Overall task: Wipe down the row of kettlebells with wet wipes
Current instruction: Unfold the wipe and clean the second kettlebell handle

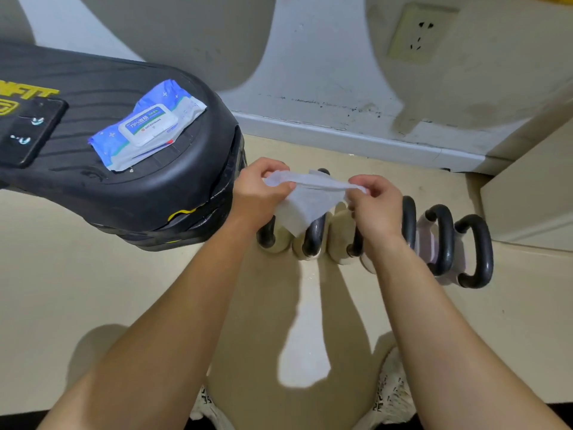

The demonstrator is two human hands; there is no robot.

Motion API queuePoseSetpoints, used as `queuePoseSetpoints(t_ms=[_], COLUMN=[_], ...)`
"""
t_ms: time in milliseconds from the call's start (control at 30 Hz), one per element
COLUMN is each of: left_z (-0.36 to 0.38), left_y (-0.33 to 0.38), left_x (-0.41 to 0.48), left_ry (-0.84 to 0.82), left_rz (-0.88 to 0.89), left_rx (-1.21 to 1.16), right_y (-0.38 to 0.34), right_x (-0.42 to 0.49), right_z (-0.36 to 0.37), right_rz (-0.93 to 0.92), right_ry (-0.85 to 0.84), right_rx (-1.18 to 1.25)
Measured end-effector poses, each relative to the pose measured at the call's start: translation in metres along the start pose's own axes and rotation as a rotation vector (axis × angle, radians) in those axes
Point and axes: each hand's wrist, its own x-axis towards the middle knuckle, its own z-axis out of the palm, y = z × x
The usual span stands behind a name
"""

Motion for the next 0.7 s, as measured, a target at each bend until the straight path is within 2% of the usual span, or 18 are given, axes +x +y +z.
queuePoseSetpoints(t_ms=[133, 233, 300, 367, 433, 533, 700], left_z=[0.025, 0.047, 0.059, 0.065, 0.068, 0.073, 0.081], left_y=[0.005, -0.001, -0.008, -0.012, -0.01, -0.013, -0.017], left_x=[0.004, 0.001, -0.006, -0.012, -0.015, -0.018, -0.014], left_ry=[0.013, -0.033, 0.051, 0.144, 0.136, 0.063, 0.01], left_rz=[0.005, 0.05, 0.204, 0.279, 0.205, -0.01, -0.22], left_rx=[0.164, 0.435, 0.63, 0.684, 0.63, 0.535, 0.295], right_y=[0.007, 0.01, 0.008, 0.007, 0.007, 0.019, 0.043], right_x=[0.015, 0.022, 0.016, 0.008, 0.003, -0.001, 0.007], right_z=[-0.019, -0.015, -0.009, -0.003, 0.004, 0.017, 0.032], right_rz=[0.023, -0.002, -0.12, -0.247, -0.213, -0.002, 0.18], right_ry=[0.018, -0.008, 0.012, 0.052, -0.035, -0.278, -0.363], right_rx=[-0.125, -0.349, -0.542, -0.616, -0.521, -0.34, 0.056])
